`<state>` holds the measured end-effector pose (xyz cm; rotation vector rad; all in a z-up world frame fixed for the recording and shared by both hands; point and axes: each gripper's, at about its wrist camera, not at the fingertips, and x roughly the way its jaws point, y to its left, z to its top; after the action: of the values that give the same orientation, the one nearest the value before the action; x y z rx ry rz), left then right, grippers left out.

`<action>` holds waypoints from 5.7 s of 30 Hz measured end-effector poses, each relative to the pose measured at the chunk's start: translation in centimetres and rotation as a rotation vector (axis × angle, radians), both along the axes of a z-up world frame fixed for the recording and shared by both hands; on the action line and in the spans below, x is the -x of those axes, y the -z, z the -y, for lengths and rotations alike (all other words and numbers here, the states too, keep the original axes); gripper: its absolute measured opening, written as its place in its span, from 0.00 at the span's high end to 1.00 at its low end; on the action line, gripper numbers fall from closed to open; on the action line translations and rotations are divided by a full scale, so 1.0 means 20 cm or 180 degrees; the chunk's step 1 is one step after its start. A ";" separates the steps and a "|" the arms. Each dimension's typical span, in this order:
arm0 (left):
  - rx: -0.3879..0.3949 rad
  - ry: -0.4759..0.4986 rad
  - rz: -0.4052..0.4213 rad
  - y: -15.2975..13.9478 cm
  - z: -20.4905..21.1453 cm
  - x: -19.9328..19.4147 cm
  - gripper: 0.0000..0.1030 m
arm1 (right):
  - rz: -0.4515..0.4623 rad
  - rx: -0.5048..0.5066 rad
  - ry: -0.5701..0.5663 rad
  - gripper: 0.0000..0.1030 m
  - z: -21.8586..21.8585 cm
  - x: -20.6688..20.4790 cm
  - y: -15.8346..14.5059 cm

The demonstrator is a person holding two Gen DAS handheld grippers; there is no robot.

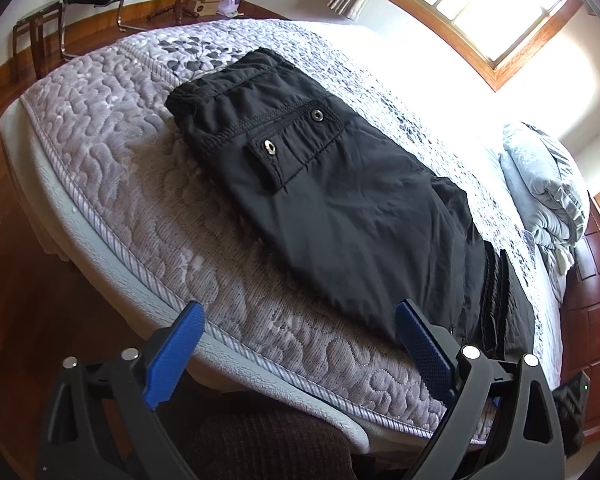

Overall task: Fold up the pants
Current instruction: 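Grasp the folded pants edge with the right tool and tuck it in, then open the right tool and release the pants edge, then grasp the pocket end of the black pants with the left tool and lift it, then fold the lifted end over the pants with the left tool and open it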

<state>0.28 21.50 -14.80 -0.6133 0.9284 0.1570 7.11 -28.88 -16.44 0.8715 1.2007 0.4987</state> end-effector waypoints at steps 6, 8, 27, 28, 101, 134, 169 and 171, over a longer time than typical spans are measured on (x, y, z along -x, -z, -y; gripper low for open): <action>0.0021 -0.0058 0.0001 0.00 -0.02 0.01 0.06 | -0.0209 0.0067 0.0209 0.68 -0.02 -0.11 0.04; 0.0021 -0.0060 -0.0010 0.00 -0.03 0.01 0.06 | -0.0180 0.0105 0.0221 0.90 -0.03 -0.12 0.04; -0.0002 0.0003 -0.0072 0.04 0.00 -0.03 0.06 | 0.0099 0.0573 -0.0171 0.95 -0.16 -0.07 0.00; 0.0007 -0.0005 -0.0070 0.04 0.00 -0.03 0.06 | 0.0111 0.0581 -0.0193 0.93 -0.17 -0.07 0.00; 0.1453 -0.0906 0.0945 0.12 -0.38 -0.43 0.83 | 0.0812 0.1424 0.0407 0.51 0.39 -0.05 -0.30; 0.0850 0.0703 0.1659 -0.52 0.38 -0.49 0.81 | 0.0780 0.1290 0.0696 0.50 0.57 -0.01 -0.27; -0.0318 0.2338 0.0782 -0.14 1.20 -0.51 0.20 | 0.0767 0.1265 0.0565 0.37 0.50 -0.10 -0.24; -0.0254 0.2343 0.0780 -0.17 1.23 -0.49 0.14 | 0.0789 0.1196 0.0537 0.28 0.48 -0.12 -0.26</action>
<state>10.09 -3.11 -11.44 -0.1817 0.8513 -0.5272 9.50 -38.41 -11.33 0.5631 0.9432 0.2248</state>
